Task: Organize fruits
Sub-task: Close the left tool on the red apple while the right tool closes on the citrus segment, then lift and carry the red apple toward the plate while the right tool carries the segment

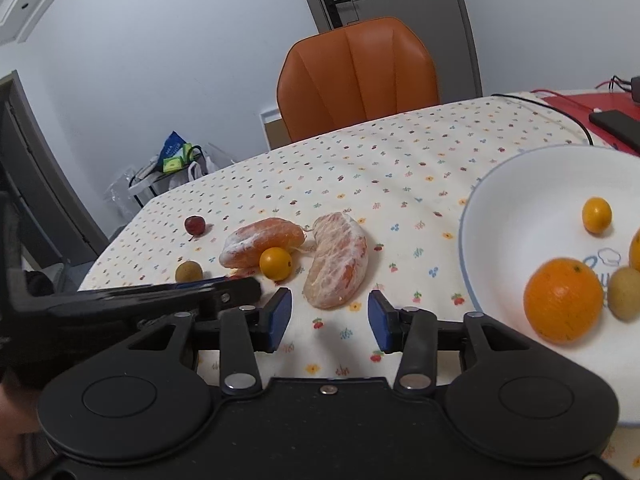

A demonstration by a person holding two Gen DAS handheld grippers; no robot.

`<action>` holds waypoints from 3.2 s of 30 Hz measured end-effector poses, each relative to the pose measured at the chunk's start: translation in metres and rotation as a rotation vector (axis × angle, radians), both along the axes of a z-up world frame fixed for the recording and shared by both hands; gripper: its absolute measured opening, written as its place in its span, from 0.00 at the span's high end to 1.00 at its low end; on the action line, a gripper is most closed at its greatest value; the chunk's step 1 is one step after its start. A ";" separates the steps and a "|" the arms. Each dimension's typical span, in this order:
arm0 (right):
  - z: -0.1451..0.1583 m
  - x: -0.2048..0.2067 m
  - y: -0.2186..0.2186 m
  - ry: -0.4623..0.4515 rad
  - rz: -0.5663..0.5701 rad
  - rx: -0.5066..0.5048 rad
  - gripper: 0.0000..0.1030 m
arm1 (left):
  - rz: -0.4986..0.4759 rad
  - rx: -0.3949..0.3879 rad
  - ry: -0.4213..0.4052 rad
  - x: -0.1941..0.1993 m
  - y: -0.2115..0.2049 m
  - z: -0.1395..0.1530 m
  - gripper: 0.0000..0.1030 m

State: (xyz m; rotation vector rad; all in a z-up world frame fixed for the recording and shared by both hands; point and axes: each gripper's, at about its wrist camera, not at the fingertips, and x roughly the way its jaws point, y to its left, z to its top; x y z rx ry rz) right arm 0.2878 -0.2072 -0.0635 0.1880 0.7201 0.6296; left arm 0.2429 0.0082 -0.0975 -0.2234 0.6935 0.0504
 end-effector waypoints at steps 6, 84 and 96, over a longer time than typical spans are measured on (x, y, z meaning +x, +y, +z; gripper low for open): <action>0.001 0.006 0.020 -0.020 -0.013 -0.068 0.51 | 0.022 -0.011 -0.015 -0.007 0.014 0.004 0.79; 0.005 -0.045 0.011 -0.135 -0.023 -0.146 0.64 | 0.042 -0.033 -0.064 -0.062 0.016 0.019 0.79; 0.028 -0.056 -0.029 -0.178 -0.076 -0.077 0.64 | -0.027 -0.018 -0.100 -0.060 -0.024 0.035 0.79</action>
